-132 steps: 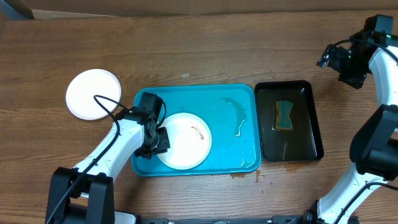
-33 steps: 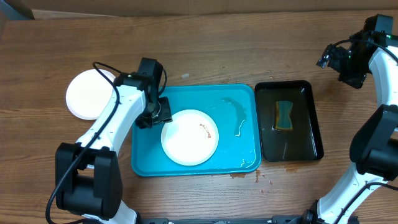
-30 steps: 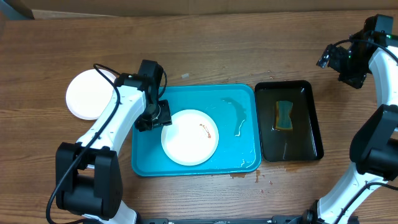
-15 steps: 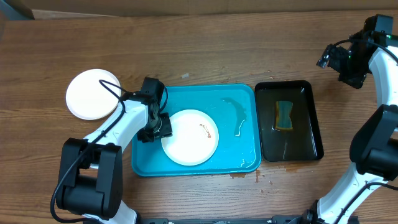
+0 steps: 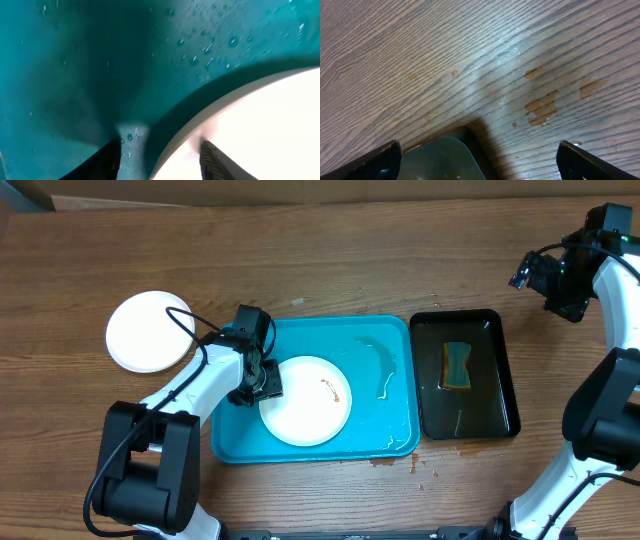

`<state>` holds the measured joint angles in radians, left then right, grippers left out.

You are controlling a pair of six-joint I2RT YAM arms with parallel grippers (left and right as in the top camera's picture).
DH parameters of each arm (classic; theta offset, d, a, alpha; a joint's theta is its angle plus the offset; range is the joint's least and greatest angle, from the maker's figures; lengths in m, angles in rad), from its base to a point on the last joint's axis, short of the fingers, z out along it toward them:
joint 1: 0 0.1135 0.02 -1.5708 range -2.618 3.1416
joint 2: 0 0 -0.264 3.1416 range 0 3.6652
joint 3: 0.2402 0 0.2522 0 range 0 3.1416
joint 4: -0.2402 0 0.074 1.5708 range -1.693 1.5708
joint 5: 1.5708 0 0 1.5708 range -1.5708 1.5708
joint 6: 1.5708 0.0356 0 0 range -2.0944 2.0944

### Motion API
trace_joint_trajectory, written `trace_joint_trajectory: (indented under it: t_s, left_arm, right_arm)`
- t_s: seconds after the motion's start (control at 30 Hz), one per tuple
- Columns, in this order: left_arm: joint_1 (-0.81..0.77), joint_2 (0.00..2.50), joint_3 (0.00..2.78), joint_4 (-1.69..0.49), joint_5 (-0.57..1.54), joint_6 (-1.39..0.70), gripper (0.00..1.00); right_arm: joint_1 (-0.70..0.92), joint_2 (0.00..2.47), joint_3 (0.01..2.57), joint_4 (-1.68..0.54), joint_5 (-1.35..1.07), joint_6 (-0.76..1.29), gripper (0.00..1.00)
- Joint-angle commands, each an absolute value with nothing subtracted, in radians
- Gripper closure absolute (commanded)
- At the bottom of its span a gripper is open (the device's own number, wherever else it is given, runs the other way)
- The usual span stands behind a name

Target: Clean dirty plates on tray and stack at the side

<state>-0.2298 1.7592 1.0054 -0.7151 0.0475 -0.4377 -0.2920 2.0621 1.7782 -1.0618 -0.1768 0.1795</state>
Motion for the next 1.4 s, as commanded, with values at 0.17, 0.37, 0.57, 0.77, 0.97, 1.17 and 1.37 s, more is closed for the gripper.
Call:
trace_joint_trajectory:
  t_s: [0.17,0.37,0.57,0.77,0.97,1.17,1.37]
  left_arm:
    - [-0.236,1.762,0.994,-0.717,0.041,-0.442,0.42]
    - [-0.236,1.762,0.994,-0.709,0.041,-0.441,0.39]
    - [-0.236,1.762,0.994,-0.73,0.041,-0.441,0.4]
    - [-0.236,1.762,0.994,-0.73,0.041,-0.421,0.34]
    - [-0.23,1.761,1.026,-0.765,0.026,-0.388,0.39]
    - [-0.227,1.761,1.076,-0.808,0.019,-0.388,0.37]
    - [-0.227,1.761,1.076,-0.808,0.019,-0.388,0.28]
  right_arm:
    - [-0.29,2.038,1.787,-1.055,-0.181,0.18,0.0]
    - [-0.29,2.038,1.787,-1.055,-0.181,0.18,0.0]
    - [-0.29,2.038,1.787,-1.055,-0.181,0.18,0.0]
    - [-0.29,2.038,1.787,-1.055,-0.181,0.18,0.0]
    - [-0.29,2.038,1.787,-1.055,-0.181,0.18,0.0]
    - [-0.29,2.038,1.787,-1.055,-0.181,0.18,0.0]
    - [-0.29,2.038,1.787,-1.055,-0.181,0.18,0.0]
